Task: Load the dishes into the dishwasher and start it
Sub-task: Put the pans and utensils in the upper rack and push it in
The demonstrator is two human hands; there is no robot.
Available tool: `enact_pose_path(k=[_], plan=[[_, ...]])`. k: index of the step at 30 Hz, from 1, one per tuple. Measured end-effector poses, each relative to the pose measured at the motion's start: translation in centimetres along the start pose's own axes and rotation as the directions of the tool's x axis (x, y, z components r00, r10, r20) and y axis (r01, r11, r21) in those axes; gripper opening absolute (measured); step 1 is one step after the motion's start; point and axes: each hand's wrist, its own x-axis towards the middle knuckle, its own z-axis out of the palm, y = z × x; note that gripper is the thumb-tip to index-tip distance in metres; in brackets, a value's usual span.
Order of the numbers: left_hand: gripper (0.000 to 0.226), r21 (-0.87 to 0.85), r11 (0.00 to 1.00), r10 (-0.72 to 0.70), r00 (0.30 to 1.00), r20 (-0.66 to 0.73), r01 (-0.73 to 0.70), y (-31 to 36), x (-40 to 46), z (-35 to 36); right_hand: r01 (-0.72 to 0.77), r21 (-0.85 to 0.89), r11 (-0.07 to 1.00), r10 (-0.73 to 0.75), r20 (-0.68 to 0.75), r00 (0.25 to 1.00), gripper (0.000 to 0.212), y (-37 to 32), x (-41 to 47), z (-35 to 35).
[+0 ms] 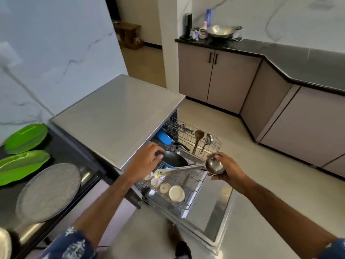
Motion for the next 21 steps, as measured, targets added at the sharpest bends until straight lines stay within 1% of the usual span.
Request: enact_pose_path(k=[2, 5, 8, 11, 14, 18, 21], plan=[[0.027, 0.054, 0.997, -0.052, 0.998, -0.022, 0.053, -2.4, 3.5, 0.8, -0.011, 0.038, 0.999, 0.014, -0.091, 0.996, 0.022, -0.3, 2.1, -2.1], [0.041, 0.117, 0.985, -0.128, 0.992, -0.02, 0.129, -6.5, 9.0, 2.6, -0.017, 0.038, 0.999, 0.025, -0.212, 0.977, 0.016, -1.6, 6.5, -3.9], [0.064, 0.246, 0.957, -0.173, 0.983, 0.065, 0.152, -9.9, 13.8, 4.9, -0.019, -0.078, 0.997, -0.002, -0.273, 0.962, 0.016, -2.9, 11.8, -4.5], [0.085, 0.318, 0.941, -0.166, 0.976, 0.141, 0.114, -12.6, 17.7, 6.4, -0.004, -0.223, 0.975, -0.06, -0.278, 0.959, 0.018, -4.2, 16.6, -4.5], [0.096, 0.343, 0.935, -0.16, 0.967, 0.199, 0.085, -14.6, 20.8, 7.3, 0.005, -0.418, 0.909, -0.123, -0.254, 0.959, 0.024, -6.0, 21.2, -4.4], [0.099, 0.402, 0.914, -0.136, 0.972, 0.189, 0.05, -15.9, 23.5, 8.1, 0.028, -0.6, 0.799, -0.188, -0.205, 0.961, 0.034, -8.6, 26.8, -4.3], [0.099, 0.419, 0.906, -0.13, 0.981, 0.147, 0.058, -16.1, 23.9, 8.7, 0.037, -0.664, 0.747, -0.196, -0.168, 0.966, 0.029, -10.0, 30.5, -4.5]])
